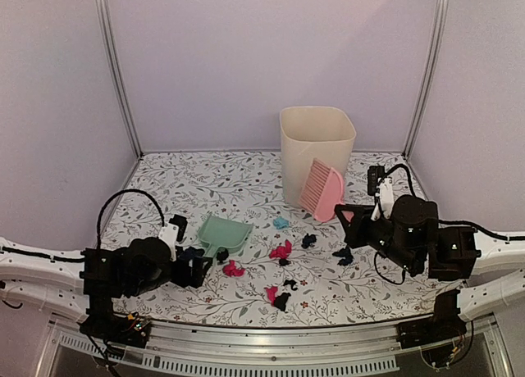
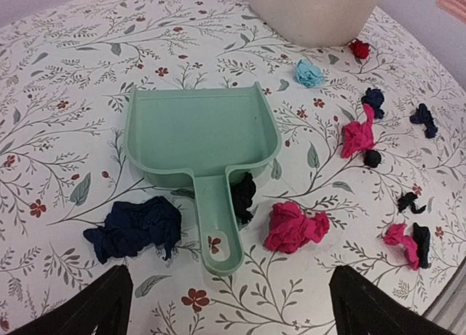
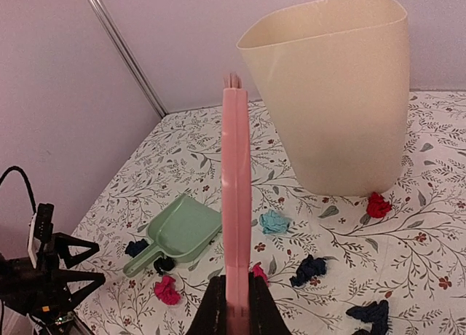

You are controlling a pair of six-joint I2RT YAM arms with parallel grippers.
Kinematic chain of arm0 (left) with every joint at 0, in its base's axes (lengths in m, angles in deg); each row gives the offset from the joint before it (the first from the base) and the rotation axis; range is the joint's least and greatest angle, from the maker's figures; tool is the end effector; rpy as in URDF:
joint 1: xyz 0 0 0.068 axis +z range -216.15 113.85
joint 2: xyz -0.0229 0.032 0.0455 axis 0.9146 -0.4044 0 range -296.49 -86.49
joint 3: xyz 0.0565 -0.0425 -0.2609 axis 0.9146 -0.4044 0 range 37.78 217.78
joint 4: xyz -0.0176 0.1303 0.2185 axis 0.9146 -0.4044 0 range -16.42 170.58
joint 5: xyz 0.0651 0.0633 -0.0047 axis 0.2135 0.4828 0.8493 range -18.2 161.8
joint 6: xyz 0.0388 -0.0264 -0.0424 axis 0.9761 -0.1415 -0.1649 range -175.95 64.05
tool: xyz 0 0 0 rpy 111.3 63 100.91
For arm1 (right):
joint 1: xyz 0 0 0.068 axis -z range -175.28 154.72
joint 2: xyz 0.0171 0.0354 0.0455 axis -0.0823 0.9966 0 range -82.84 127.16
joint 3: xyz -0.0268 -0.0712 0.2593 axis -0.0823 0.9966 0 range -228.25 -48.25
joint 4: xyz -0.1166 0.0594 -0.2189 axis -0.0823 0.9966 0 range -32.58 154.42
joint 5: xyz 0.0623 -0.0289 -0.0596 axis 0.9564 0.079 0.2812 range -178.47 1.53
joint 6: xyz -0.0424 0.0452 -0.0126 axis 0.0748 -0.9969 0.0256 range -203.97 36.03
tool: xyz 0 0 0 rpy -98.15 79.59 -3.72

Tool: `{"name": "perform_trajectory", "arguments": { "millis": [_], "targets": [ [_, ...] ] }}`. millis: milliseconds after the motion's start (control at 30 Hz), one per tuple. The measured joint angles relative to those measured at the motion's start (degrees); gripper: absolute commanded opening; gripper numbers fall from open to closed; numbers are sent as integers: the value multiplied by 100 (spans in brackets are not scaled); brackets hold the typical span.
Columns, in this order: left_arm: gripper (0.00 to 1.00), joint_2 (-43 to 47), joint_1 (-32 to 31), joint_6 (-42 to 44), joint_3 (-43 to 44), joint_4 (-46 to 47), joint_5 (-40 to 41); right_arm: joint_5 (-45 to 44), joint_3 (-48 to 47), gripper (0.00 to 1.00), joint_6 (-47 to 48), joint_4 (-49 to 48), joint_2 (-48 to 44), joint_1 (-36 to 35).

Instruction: Sweep away the paper scraps from the table

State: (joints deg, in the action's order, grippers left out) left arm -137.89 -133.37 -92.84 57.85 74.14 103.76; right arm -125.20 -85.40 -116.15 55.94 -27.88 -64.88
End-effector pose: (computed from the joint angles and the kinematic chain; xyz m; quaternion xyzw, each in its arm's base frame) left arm 0.0943 -0.1585 0.1747 0.1089 0.8648 -0.1817 0.4552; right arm 0.1051 0.1992 0.2800 -0.0648 0.7800 0.2825 0.5546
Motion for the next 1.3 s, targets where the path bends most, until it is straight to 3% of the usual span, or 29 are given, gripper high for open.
{"name": "perform_trajectory", "arguments": {
  "millis": [300,433,567,900,1300],
  "targets": [
    [93,-1143,-142,-87,-22,227,238,-133,-175,0,164,525,-13,2],
    [87,-1576,-42,37,-22,535,216,-133,-181,0,254,573,15,9],
    [73,-1814,149,245,-17,896,173,-138,-179,0,332,649,33,68],
    [68,-2103,522,601,-20,1587,-35,-109,50,0,520,629,-138,216],
    [47,-2800,640,660,-20,2061,-98,2,87,0,549,476,-87,341]
  ]
}}
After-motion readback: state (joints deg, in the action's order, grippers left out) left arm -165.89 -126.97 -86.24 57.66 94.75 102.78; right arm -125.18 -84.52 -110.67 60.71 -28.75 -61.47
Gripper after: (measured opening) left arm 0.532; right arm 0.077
